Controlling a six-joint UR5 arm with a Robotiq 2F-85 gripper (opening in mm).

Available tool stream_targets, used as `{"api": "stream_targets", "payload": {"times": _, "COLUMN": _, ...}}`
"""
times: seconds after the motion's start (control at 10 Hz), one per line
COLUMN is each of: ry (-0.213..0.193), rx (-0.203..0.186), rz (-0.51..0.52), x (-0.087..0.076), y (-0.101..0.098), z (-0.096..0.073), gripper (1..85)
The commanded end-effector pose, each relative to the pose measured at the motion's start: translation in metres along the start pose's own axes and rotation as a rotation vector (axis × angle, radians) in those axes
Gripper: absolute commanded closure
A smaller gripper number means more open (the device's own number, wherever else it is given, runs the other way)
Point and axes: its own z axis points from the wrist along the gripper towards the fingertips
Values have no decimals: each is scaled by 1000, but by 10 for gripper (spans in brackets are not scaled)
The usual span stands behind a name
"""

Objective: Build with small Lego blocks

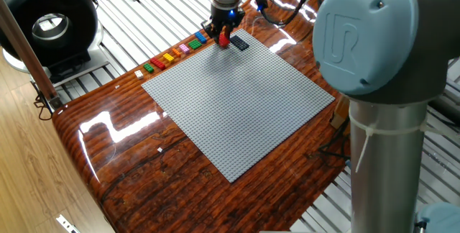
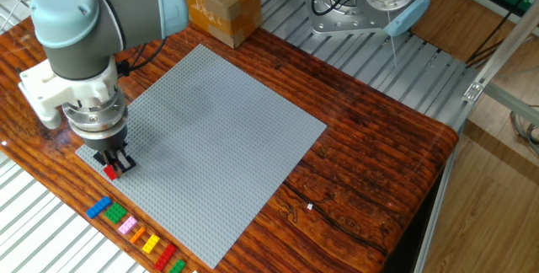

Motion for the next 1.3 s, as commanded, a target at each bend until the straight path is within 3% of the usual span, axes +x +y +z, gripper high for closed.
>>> {"api": "stream_targets", "payload": {"times": 0.0, "ry": 35, "rx": -11, "rz": -3, "x": 10, "y": 1, "z": -2, "gripper": 847}}
{"api": "stream_targets", "payload": {"times": 0.2, "ry": 42, "rx": 12, "rz": -5, "x": 12, "y": -6, "z": -1, "gripper": 847}}
{"api": "stream_targets", "payload": {"times": 0.5, "ry": 35, "rx": -11, "rz": -74, "x": 12, "y": -7, "z": 8, "gripper": 847}}
{"api": "stream_targets", "payload": {"times": 0.8, "ry": 42, "rx": 15, "rz": -144, "x": 14, "y": -18, "z": 10, "gripper": 847}}
{"api": "stream_targets", "payload": {"times": 1.2, "ry": 42, "rx": -3, "rz": -179, "x": 14, "y": -16, "z": 12, "gripper": 847}}
